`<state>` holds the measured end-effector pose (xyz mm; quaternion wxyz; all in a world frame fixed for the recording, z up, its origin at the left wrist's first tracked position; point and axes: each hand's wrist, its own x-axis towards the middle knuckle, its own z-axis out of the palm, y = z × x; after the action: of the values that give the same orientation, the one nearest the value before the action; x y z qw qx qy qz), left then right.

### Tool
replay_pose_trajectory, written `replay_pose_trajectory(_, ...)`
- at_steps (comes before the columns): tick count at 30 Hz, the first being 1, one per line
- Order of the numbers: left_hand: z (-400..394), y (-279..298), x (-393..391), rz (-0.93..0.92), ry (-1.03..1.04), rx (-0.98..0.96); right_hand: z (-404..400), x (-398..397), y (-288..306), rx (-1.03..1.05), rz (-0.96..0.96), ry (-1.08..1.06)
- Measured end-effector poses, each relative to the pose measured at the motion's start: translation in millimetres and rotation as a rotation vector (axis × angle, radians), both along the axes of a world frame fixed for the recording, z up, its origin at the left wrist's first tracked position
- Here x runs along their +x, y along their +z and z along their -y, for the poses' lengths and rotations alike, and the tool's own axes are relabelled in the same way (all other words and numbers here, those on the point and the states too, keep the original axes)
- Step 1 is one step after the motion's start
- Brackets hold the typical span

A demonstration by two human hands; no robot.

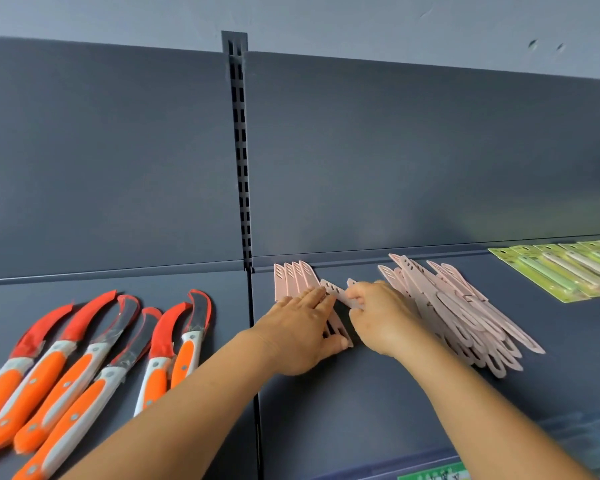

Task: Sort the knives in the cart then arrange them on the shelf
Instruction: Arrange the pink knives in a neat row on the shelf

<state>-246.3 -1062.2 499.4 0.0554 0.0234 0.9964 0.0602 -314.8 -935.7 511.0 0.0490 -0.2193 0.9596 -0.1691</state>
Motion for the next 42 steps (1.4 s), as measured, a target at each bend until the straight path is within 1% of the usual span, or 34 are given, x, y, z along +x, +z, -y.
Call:
replay_pose_trajectory(3, -3.8, -0.5, -1.1, 0.008, 0.003, -0.025, -19.7, 1.0, -2.7, 0.203, -0.051, 0.013)
replay_pose_trajectory(7, -7.6, 0.7, -0.5, 0.0, 0.01, -0.003, -26.8, 3.0, -3.6, 0.257, -0.073, -0.002)
replay_pose_trajectory(11, -7.7, -1.3, -0.5, -0.002, 0.02, 0.006, -21.5, 2.2, -1.2, 0.309, -0.151, -0.008)
replay_pose_trajectory(13, -7.8, -2.1, -0.5, -0.009, 0.021, 0.009, -16.7, -2.4, -1.4, 0.232, -0.135, -0.04)
replay_pose_trajectory(18, -7.6, -5.6, -1.2, -0.042, 0.027, 0.036, 3.0, -14.4, -1.5, -0.192, 0.055, -0.115)
replay_pose_trajectory(22, -5.2, -7.8, -1.1, -0.069, 0.036, 0.048, 13.7, -13.1, 0.4, -0.326, 0.194, -0.12)
replay_pose_trajectory(24, -3.4, -8.1, -0.8, -0.057, 0.033, 0.049, 17.7, -12.1, -0.9, -0.349, 0.226, -0.133)
replay_pose_trajectory(31, -4.2, -6.8, -1.9, -0.068, 0.011, 0.033, 21.2, -12.9, -5.0, -0.251, 0.164, -0.136)
replay_pose_trajectory(34, -7.2, -4.8, -2.8, -0.082, -0.016, 0.005, 16.3, -14.8, -7.1, -0.202, 0.136, -0.112)
replay_pose_trajectory(37, -10.2, -4.1, -4.9, -0.055, -0.038, -0.045, -1.0, -18.0, -5.9, -0.15, 0.077, -0.107)
replay_pose_trajectory(38, -11.2, -4.0, -5.8, -0.044, -0.04, -0.054, -8.1, -19.9, -7.1, -0.118, 0.039, -0.11)
replay_pose_trajectory(40, -12.9, -4.0, -7.8, -0.032, -0.041, -0.062, -21.8, -19.9, -8.0, 0.051, -0.043, -0.097)
replay_pose_trajectory(42, -14.3, -4.4, -8.8, -0.03, -0.041, -0.066, -33.4, -16.7, -8.2, 0.211, -0.085, -0.069)
